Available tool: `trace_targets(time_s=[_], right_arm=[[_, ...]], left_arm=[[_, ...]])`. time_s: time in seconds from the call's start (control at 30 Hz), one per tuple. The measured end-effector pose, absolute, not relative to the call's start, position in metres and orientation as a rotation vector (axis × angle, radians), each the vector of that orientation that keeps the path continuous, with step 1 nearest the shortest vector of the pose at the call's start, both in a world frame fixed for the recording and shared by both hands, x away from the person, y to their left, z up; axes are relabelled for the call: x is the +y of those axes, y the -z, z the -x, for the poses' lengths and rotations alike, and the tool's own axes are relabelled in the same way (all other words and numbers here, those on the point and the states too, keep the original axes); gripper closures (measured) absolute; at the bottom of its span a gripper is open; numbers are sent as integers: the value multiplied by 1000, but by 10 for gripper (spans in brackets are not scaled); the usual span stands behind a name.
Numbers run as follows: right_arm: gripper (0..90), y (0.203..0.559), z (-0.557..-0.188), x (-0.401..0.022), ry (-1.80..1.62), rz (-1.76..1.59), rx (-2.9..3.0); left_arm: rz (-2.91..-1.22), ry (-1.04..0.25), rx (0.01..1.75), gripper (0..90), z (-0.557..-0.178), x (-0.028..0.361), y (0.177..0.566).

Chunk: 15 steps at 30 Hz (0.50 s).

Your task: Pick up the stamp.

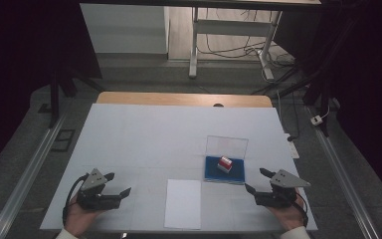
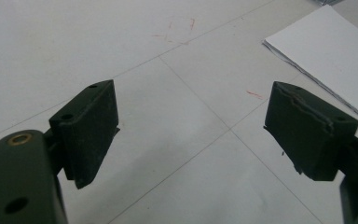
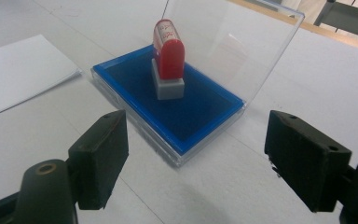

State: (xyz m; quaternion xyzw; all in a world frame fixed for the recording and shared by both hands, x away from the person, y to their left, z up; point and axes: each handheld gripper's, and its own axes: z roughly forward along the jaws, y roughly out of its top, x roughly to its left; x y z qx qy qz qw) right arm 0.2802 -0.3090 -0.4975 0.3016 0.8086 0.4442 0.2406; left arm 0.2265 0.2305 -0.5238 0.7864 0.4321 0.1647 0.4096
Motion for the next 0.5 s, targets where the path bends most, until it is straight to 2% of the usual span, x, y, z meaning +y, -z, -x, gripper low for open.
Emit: trace_targets(time_s=[0.5], right_arm=[[236,497,-280,-309,-1221,-823,2211]], left_arm=[[-1979,-416,1086,175,-227,231,524]])
